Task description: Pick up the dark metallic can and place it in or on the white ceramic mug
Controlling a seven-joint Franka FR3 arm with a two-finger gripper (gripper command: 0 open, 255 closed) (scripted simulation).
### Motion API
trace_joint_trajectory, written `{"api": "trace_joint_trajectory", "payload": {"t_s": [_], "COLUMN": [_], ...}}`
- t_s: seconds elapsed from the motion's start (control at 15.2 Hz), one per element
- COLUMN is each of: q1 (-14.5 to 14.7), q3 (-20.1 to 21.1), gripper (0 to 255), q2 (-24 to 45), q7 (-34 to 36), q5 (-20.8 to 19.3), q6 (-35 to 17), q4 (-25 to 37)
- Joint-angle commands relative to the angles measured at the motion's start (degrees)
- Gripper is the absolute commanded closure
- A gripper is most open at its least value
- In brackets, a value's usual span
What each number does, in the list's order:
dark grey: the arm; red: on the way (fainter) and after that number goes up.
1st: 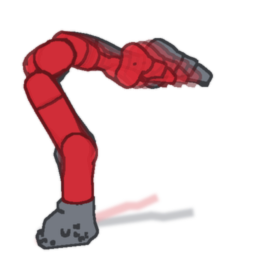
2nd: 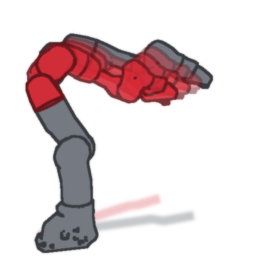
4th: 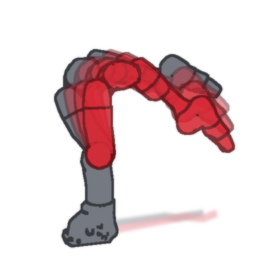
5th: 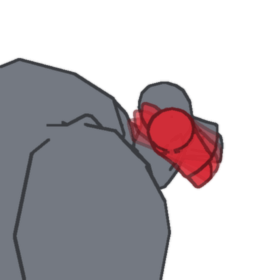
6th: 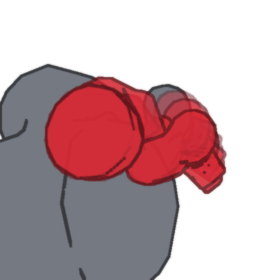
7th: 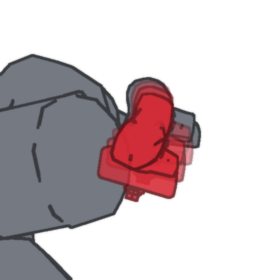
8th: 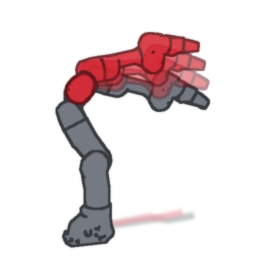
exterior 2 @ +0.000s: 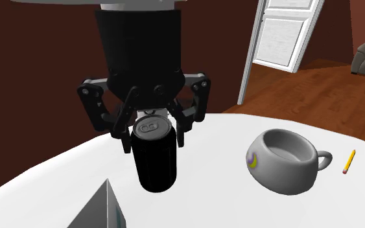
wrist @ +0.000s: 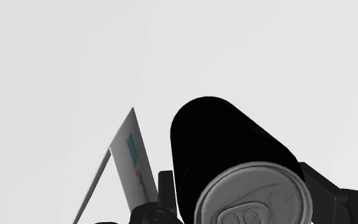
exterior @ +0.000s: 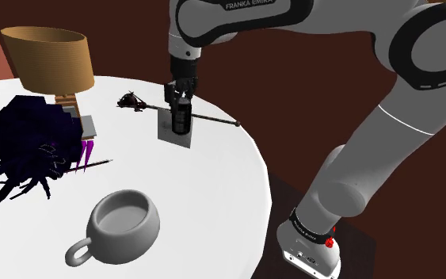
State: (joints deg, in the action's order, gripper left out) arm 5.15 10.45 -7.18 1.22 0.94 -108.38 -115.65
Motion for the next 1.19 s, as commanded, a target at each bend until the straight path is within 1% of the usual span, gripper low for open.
{"api": "trace_joint_trajectory", "payload": {"t_s": [0.0,0.4,0.79,1.12], "q1": [0.02,-0.02,3.54,6.44], "q3": [0.00,-0.06,4.57,8.67], "gripper": [255,255,255,255], "q2": [-0.32,-0.58,-1.91,-1.39], "q7": [0.02,-0.02,7.90,14.83], "q5": [0.06,0.07,1.07,1.56], "q6": [1.63,5.61,6.72,7.79], "q4": [1.31,5.05,4.95,6.65]}}
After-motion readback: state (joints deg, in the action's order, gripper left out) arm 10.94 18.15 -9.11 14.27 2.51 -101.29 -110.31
